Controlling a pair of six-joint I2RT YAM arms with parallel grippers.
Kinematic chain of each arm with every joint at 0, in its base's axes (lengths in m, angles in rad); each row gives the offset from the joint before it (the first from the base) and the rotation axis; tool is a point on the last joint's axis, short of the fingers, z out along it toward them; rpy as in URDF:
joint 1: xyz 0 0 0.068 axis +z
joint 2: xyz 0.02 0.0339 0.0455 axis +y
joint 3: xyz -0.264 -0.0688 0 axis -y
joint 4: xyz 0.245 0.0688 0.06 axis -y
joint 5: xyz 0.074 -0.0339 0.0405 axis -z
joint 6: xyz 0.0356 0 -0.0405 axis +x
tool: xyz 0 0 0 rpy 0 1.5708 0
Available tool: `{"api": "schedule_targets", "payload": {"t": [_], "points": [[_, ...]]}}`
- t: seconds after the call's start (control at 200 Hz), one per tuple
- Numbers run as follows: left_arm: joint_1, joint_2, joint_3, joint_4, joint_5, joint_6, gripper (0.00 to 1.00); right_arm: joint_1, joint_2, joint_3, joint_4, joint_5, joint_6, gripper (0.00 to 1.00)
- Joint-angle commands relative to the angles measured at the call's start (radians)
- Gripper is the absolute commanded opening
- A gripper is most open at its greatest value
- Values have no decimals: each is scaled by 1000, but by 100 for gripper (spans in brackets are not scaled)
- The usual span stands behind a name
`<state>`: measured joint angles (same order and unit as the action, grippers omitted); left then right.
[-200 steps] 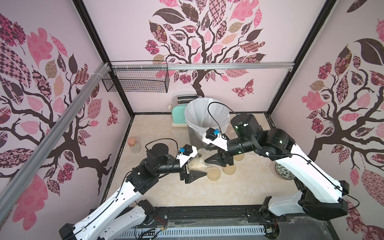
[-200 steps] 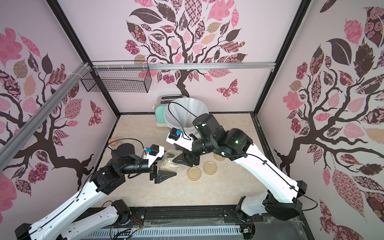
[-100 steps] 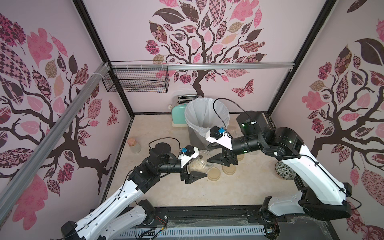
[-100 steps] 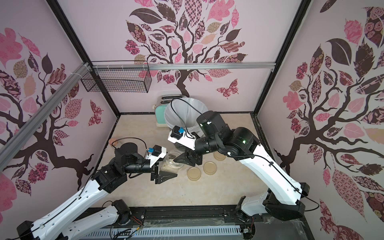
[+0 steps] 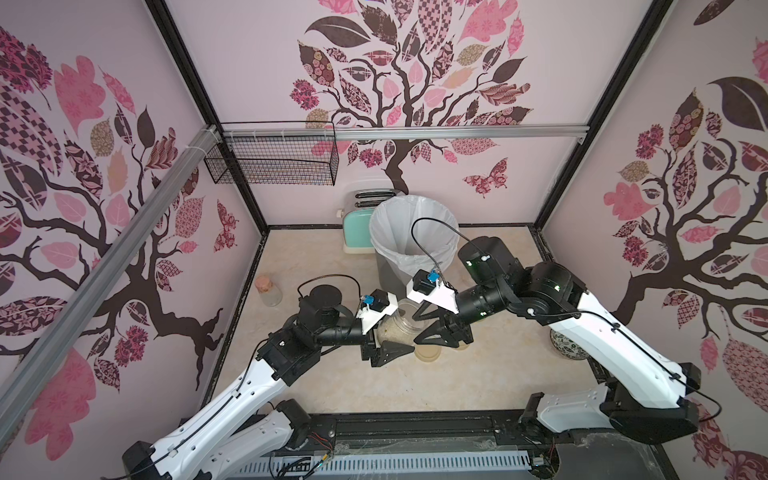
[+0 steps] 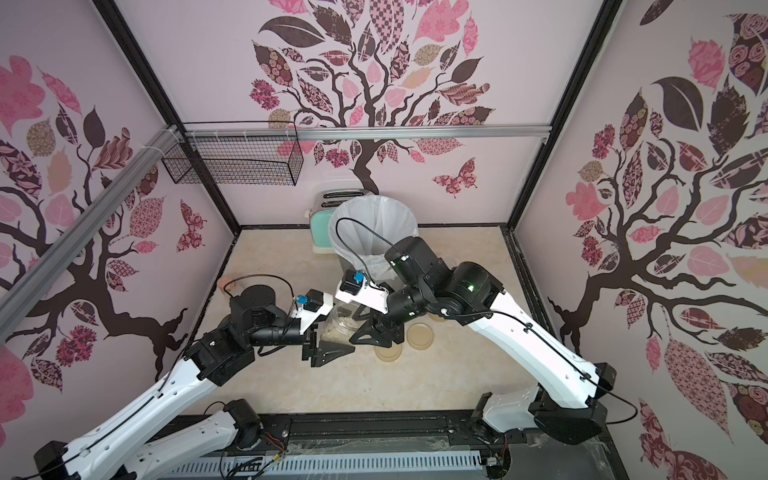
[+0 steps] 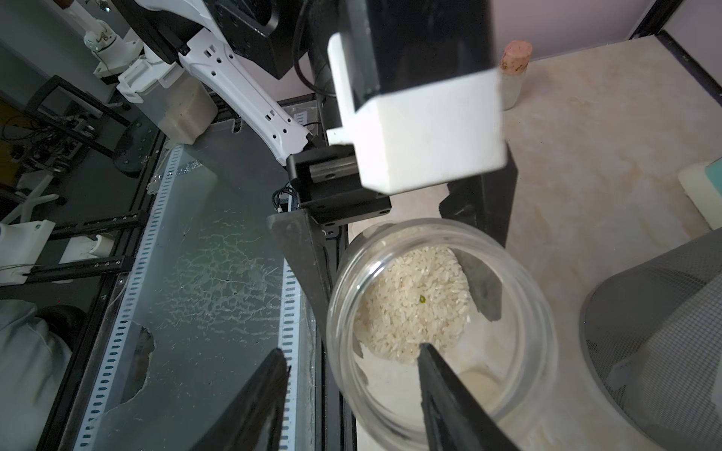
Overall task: Empty moldy rice from jars
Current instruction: Pour the moldy rice from the jar into the trash bin.
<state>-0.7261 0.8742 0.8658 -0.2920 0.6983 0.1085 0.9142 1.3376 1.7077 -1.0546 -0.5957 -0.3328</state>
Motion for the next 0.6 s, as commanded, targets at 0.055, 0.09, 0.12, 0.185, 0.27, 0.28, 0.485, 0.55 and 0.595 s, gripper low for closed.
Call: {"api": "schedule_targets", "payload": {"t": [0.055,0.09,0.12,0.185,0.27,0.28,0.485,0.55,0.595], "points": [[6,-4,51,96,21,-3,69,5,10,-1,18,-61,12,53],[6,-4,51,96,20,-1,70,6,17,3,15,-69,11,52],[7,-4,49,94,20,-2,69,8,22,6,12,-74,8,51],[7,-3,51,95,21,-1,70,12,28,8,10,-76,4,50],[6,2,53,97,23,-1,69,17,35,6,12,-79,1,50],[7,3,53,97,23,-1,69,17,35,7,12,-79,-1,49],[7,9,57,111,21,-4,69,28,41,-7,16,-69,-3,43],[7,11,58,112,21,-4,69,30,39,-15,20,-58,-4,41],[6,11,59,115,22,-6,70,30,39,-24,21,-55,-4,39]]}}
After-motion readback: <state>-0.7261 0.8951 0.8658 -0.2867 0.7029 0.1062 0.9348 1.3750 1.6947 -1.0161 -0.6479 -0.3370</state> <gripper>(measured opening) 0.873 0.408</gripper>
